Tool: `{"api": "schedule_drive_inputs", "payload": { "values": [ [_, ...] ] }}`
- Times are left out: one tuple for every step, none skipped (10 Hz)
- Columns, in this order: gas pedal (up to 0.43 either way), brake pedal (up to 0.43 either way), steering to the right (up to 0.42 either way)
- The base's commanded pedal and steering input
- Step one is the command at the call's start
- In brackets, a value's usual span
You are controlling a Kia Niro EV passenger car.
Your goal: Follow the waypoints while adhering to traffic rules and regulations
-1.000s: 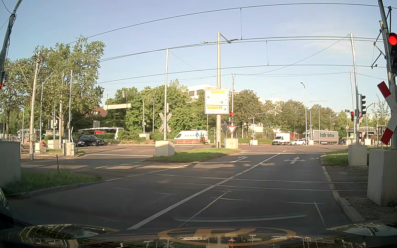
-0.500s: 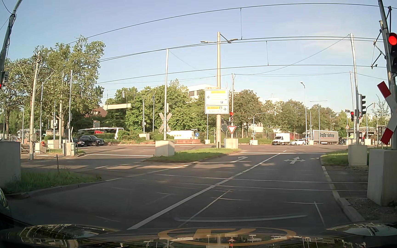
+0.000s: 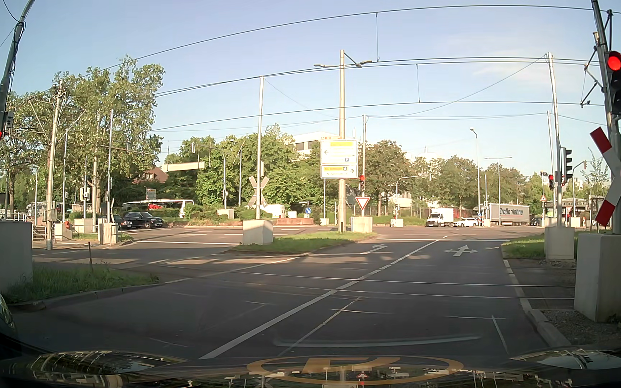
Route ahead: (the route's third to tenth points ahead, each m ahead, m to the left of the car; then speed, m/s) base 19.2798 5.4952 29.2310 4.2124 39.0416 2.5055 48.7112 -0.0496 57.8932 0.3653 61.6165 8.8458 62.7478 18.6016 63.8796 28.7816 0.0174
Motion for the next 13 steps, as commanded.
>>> {"api": "schedule_drive_inputs", "payload": {
  "values": [
    [0.0,0.268,0.249],
    [0.0,0.268,0.249],
    [0.0,0.268,0.249],
    [0.0,0.268,0.249],
    [0.0,0.268,0.249],
    [0.0,0.268,0.249],
    [0.0,0.268,0.249],
    [0.0,0.268,0.249],
    [0.0,0.268,0.249],
    [0.0,0.268,0.249],
    [0.0,0.268,0.249],
    [0.0,0.268,0.249],
    [0.0,0.268,0.249]
  ]
}}
